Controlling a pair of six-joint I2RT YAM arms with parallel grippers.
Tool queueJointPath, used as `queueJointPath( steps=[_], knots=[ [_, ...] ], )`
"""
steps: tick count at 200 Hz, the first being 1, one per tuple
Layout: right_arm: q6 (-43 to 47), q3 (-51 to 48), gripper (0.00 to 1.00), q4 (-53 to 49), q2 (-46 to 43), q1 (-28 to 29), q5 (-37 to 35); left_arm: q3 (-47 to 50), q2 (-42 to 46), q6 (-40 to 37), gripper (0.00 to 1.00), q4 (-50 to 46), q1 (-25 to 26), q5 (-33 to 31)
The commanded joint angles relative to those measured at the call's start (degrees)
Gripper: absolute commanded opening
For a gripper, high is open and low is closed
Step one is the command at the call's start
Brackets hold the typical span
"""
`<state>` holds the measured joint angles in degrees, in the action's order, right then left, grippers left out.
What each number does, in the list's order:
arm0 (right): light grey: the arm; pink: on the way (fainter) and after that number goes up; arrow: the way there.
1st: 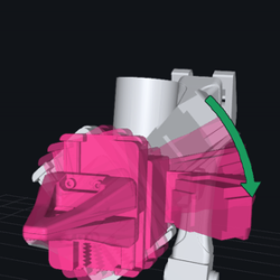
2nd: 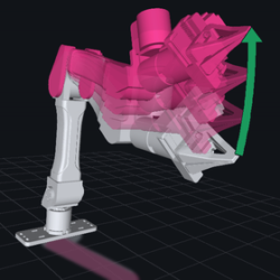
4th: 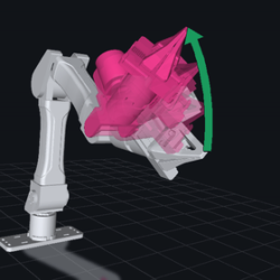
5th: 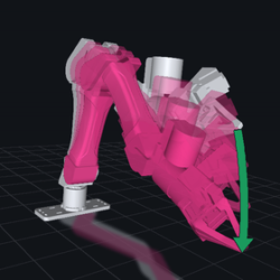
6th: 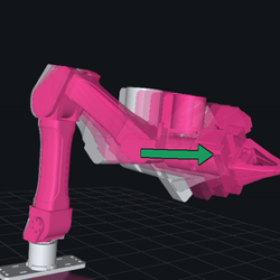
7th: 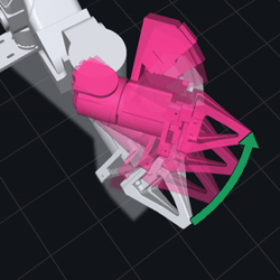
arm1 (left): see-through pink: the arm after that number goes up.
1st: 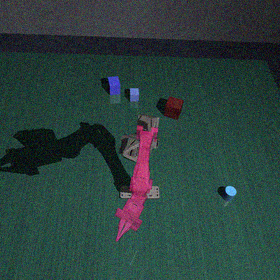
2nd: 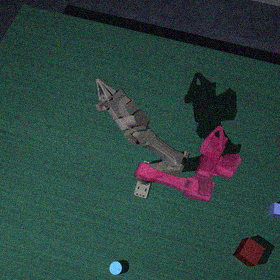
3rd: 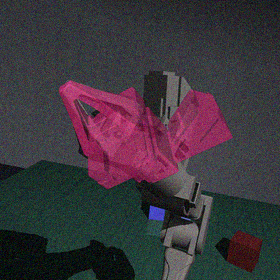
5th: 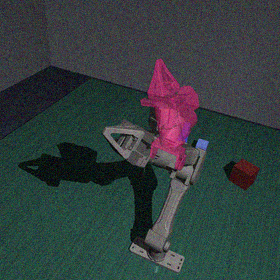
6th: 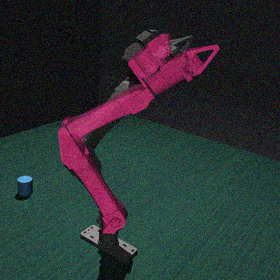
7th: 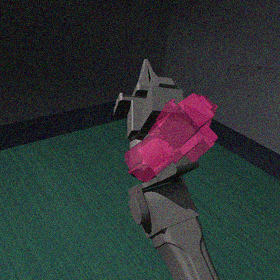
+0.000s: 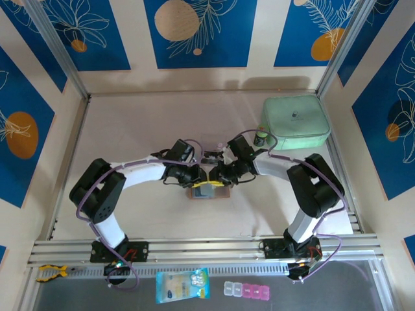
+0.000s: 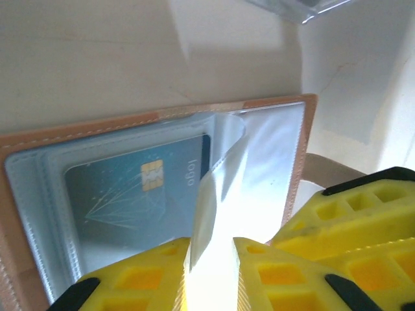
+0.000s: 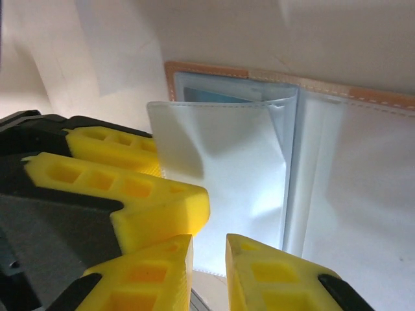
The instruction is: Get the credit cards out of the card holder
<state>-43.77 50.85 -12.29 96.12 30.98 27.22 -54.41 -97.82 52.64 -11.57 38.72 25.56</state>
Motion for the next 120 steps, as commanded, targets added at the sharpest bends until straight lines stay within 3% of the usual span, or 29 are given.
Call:
queueJointPath(
  steps=[1, 120],
  knots=[
    [-0.1, 0.0, 0.21, -3.1, -3.1, -0.8, -0.8, -2.5, 0.3, -0.1, 0.24, -1.7, 0.9, 1.8],
    [0.6, -3.2, 0.23, -9.7, -16.9, -6.1, -7.3, -9.3, -4.5, -0.3, 0.33, -2.5, 4.1, 3.7]
  ],
)
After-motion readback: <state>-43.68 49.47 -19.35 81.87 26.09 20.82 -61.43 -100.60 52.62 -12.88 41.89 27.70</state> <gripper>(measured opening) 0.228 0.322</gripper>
